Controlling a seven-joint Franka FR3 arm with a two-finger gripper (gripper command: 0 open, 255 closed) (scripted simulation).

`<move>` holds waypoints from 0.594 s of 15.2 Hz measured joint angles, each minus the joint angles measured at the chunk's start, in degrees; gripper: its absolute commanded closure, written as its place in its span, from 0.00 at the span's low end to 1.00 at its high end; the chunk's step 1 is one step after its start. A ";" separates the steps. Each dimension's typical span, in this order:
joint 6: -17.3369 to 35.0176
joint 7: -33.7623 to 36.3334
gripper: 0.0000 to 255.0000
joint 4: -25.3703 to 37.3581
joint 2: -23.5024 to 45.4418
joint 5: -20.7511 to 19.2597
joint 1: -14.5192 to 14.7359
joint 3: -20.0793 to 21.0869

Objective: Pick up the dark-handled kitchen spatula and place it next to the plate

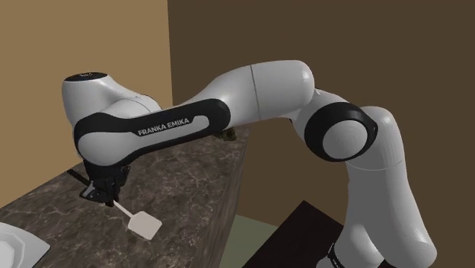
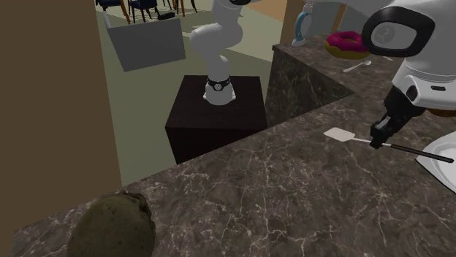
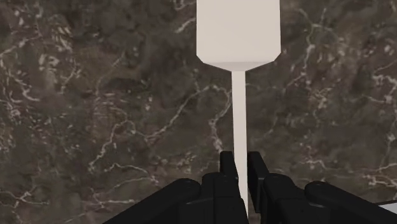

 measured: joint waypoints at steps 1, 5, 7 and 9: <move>0.73 0.01 1.00 -0.59 0.14 -0.03 -0.03 -0.03; 3.38 0.14 1.00 -2.68 0.70 -0.15 -0.07 -0.10; 4.72 0.23 1.00 -3.51 1.22 -0.24 -0.05 -0.14; 6.04 0.23 1.00 -4.35 1.69 -0.32 -0.11 -0.20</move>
